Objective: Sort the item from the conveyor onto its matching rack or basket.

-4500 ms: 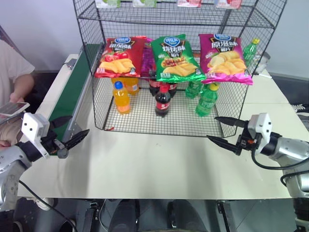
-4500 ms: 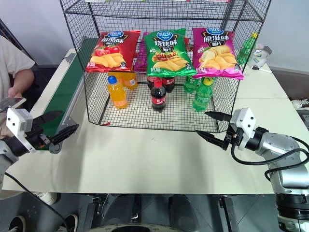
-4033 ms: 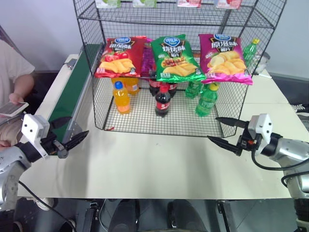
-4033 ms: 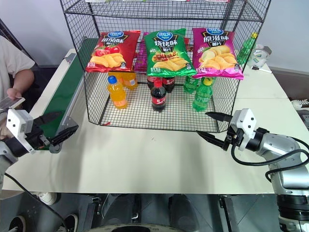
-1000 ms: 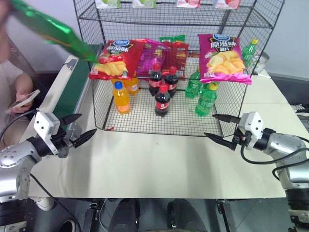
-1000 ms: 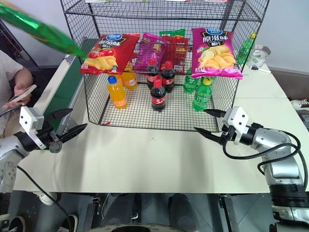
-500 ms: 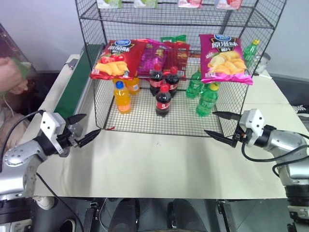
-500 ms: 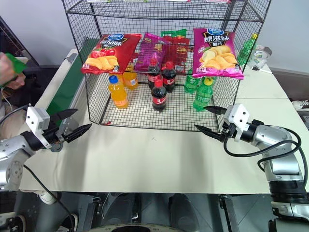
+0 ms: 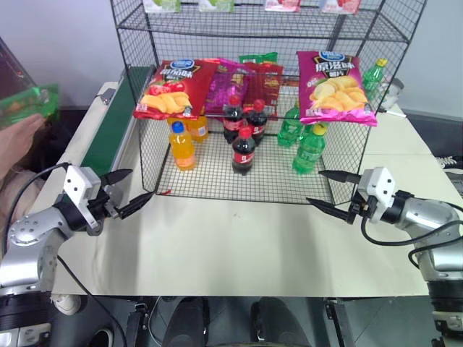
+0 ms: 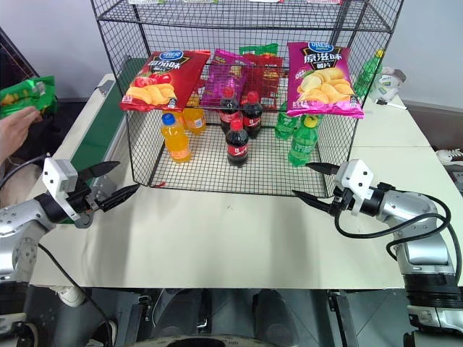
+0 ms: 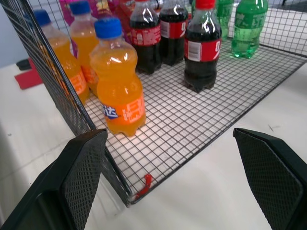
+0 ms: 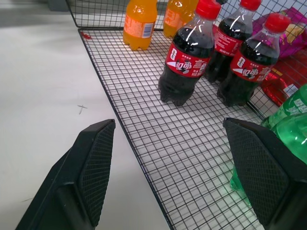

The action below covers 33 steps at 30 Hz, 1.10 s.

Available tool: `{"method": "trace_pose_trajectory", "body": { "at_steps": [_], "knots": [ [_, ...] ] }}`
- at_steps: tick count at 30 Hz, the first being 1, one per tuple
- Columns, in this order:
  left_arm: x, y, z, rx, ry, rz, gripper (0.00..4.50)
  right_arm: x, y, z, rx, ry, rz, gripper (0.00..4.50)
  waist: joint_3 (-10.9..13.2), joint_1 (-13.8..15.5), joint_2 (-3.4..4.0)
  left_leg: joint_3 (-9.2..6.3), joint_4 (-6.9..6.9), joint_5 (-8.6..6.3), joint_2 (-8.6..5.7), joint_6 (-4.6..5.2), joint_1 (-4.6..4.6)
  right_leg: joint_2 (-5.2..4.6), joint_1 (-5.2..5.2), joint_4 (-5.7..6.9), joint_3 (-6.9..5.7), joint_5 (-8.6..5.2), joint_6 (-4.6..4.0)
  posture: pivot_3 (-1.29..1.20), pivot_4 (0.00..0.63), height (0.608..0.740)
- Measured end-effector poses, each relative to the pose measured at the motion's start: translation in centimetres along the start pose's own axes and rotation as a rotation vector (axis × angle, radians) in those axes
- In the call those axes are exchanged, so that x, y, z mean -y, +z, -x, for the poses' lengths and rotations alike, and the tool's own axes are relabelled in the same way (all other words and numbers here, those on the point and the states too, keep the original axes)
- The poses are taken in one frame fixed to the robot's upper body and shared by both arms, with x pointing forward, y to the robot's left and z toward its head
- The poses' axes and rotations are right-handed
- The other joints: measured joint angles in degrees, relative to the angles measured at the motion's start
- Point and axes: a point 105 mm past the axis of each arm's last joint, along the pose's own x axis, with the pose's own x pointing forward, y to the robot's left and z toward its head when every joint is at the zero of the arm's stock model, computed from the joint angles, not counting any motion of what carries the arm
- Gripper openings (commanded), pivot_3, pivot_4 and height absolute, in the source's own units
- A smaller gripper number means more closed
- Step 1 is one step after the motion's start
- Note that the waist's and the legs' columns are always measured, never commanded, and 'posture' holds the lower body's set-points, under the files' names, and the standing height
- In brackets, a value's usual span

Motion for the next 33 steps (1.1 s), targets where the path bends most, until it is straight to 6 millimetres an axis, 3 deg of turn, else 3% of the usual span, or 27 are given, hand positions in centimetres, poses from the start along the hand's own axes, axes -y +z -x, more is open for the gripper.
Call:
{"method": "trace_pose_trajectory", "body": {
  "at_steps": [18, 33],
  "knots": [
    [0.0, 0.5, -1.7, 0.030, -0.039, 0.018, 4.50, 0.1, -0.3, 0.1, -0.008, -0.041, 0.014, 3.75, 0.00, -0.05, 0.00, 0.00, 0.02, 0.00, 0.01, 0.00, 0.00, 0.05, -0.01, 0.04, 0.01, 0.00, 0.00, 0.00, 0.150, 0.739],
    [0.4, -0.2, -1.2, 0.006, -0.016, 0.024, 4.50, 0.1, 0.3, -1.3, 0.025, -0.020, 0.021, 3.75, 0.00, -0.10, 0.00, 0.00, 0.02, 0.00, 0.01, 0.00, 0.00, 0.03, -0.03, 0.07, 0.02, 0.00, 0.00, 0.00, 0.150, 0.739]
  ]
}}
